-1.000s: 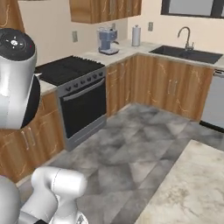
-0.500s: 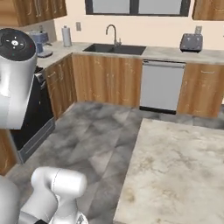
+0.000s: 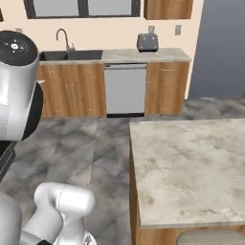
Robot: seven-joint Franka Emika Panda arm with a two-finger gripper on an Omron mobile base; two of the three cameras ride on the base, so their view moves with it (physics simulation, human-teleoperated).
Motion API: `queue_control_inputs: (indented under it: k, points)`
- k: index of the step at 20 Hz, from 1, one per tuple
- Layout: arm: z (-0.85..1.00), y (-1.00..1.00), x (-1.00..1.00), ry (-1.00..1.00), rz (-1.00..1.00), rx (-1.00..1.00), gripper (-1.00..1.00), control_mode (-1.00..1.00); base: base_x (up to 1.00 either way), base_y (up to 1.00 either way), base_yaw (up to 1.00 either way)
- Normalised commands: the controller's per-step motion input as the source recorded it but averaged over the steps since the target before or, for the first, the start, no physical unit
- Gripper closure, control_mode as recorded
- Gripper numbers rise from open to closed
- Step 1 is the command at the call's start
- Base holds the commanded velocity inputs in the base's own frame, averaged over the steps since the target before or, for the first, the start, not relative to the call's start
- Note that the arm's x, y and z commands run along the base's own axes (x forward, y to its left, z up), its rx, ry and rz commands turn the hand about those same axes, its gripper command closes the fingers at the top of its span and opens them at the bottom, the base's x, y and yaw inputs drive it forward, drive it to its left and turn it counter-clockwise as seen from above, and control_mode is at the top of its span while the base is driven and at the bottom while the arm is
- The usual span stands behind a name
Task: Open the freezer door, pick up the ice cube tray from the freezer, and place it on the dining counter.
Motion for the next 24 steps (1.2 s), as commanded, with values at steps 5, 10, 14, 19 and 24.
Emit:
queue_control_inputs:
  k: [5, 10, 14, 19, 24]
  points:
    - [0.00, 0.00, 0.00, 0.00, 0.00, 0.00, 1.00, 1.00, 0.18, 0.17, -0.52]
    - [0.00, 0.00, 0.00, 0.00, 0.00, 0.00, 1.00, 1.00, 0.26, 0.15, -0.52]
    - [0.00, 0.00, 0.00, 0.00, 0.00, 0.00, 1.00, 1.00, 0.31, 0.20, -0.52]
    - [0.00, 0.00, 0.00, 0.00, 0.00, 0.00, 1.00, 1.00, 0.32, 0.18, -0.51]
    - [0.00, 0.00, 0.00, 0.00, 0.00, 0.00, 1.00, 1.00, 0.28, 0.19, -0.49]
